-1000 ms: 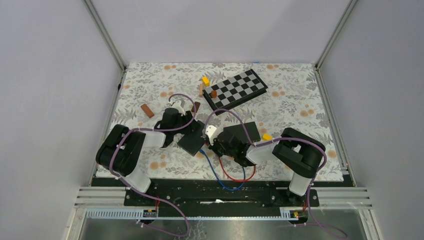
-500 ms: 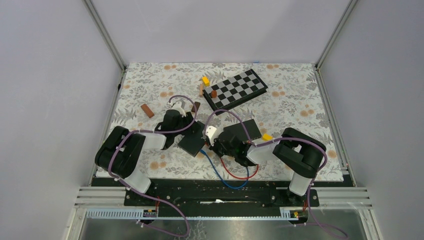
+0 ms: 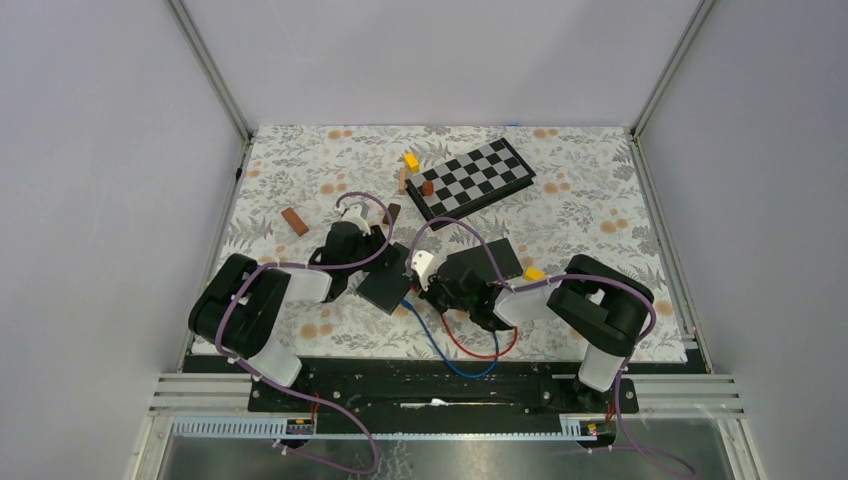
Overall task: Insert the plug into the switch port
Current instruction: Insert the connector into the switch port.
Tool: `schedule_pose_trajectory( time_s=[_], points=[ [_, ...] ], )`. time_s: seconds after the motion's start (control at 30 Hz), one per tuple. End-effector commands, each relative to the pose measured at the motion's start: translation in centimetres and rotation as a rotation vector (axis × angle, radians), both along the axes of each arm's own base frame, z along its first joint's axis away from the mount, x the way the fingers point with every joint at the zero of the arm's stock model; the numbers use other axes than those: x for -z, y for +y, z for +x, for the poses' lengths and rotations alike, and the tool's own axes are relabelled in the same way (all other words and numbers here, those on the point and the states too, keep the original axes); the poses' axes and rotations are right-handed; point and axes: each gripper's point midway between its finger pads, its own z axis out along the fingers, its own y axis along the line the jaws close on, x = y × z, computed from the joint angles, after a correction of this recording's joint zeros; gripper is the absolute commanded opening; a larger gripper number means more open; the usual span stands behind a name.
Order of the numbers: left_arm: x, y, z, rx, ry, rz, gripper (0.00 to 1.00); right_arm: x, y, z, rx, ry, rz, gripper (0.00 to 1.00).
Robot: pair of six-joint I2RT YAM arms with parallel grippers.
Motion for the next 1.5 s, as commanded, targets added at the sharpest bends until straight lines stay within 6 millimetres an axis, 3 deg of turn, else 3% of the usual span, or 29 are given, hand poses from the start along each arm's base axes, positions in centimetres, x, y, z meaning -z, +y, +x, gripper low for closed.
schedule_pose_trajectory(
  time_s=[0.0,0.17,0.23,0.33,0.47,0.53,0.77,0.83,0.93,1.1,1.17,1.27,1.47],
  points=[
    [6.4,-2.2,-13.5,0.274,0.472,0.008,0.35,-9.6,5.1,4.3,0.0,-0.203,0.258,0.0],
    [6.4,-2.3,-13.6,0.28,0.467,0.014,0.36,-13.7,6.4,4.5,-0.036,-0.252,0.33,0.0],
    [6.4,-2.3,-13.6,0.28,0.466,0.017,0.36,-14.2,6.7,4.6,-0.036,-0.253,0.346,0.0],
    [6.4,-2.3,-13.6,0.282,0.464,0.021,0.36,-12.9,6.8,4.9,-0.016,-0.239,0.343,0.0],
    [6.4,-2.3,-13.6,0.285,0.464,0.022,0.36,-9.4,6.6,5.1,0.014,-0.205,0.312,0.0],
    [6.4,-2.3,-13.6,0.284,0.463,0.023,0.36,-9.1,6.3,5.4,0.032,-0.205,0.31,0.0],
    [6.4,-2.4,-13.7,0.288,0.462,0.026,0.37,-15.5,7.2,6.1,0.023,-0.29,0.379,0.0],
    [6.4,-2.3,-13.7,0.288,0.461,0.027,0.37,-16.3,7.3,6.2,0.024,-0.302,0.398,0.0],
    [6.4,-2.3,-13.6,0.287,0.46,0.028,0.37,-14.3,7.1,6.7,0.051,-0.29,0.369,0.0],
    [6.4,-2.3,-13.7,0.288,0.461,0.03,0.36,-8.9,6.3,6.8,0.089,-0.241,0.301,0.0],
    [6.4,-2.4,-13.7,0.289,0.46,0.03,0.36,-8.8,6.2,6.7,0.096,-0.239,0.3,0.0],
    [6.4,-2.4,-13.7,0.289,0.46,0.032,0.36,-11.3,6.2,7.1,0.104,-0.275,0.338,0.0],
    [6.4,-2.4,-13.7,0.291,0.457,0.032,0.36,-19.2,7.0,7.3,0.084,-0.374,0.462,0.0]
  ],
)
